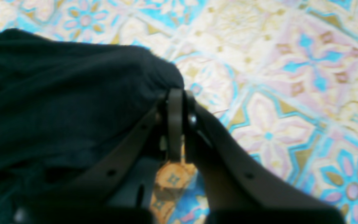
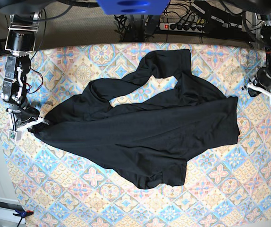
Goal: Layout the t-shirt on the table in an organized manner, then fold the t-shirt properly
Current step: 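Pull the shirt side with the left gripper to stretch it flat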
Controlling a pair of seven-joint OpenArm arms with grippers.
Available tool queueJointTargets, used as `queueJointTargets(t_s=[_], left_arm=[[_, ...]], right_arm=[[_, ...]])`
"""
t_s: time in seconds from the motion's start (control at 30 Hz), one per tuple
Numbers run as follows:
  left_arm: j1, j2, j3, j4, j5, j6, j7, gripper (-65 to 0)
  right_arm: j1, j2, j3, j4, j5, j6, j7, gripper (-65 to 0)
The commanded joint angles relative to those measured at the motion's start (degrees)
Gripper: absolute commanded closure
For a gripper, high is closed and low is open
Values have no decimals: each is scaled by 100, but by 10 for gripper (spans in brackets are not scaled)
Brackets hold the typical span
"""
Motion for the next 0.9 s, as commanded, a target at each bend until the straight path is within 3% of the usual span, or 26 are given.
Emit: queueJointTargets(t_s=[0.0, 0.27, 0.4, 0.53, 0.63, 0.87], left_arm=[[-8, -119, -65, 87, -43, 2, -93, 0], [-755, -119, -65, -80, -26, 20, -58, -9], [-1362, -111, 23, -642, -26, 20, -49, -99], [-1819, -111, 691, -1179, -26, 29, -85, -224], [-1969, 48, 964, -1434, -35, 29, -102, -283], [-1986, 285, 1386, -1451, -35, 20, -58, -266]], right_arm=[[107, 116, 42, 111, 15, 19, 130, 0], [107, 116, 77, 67, 6, 19, 130, 0], [98, 116, 95, 58, -38, 11, 130, 0], [90, 116, 95, 58, -433, 11, 130, 0], [90, 116, 95, 94, -565, 11, 130, 0], [107, 116, 95, 111, -592, 11, -81, 0]])
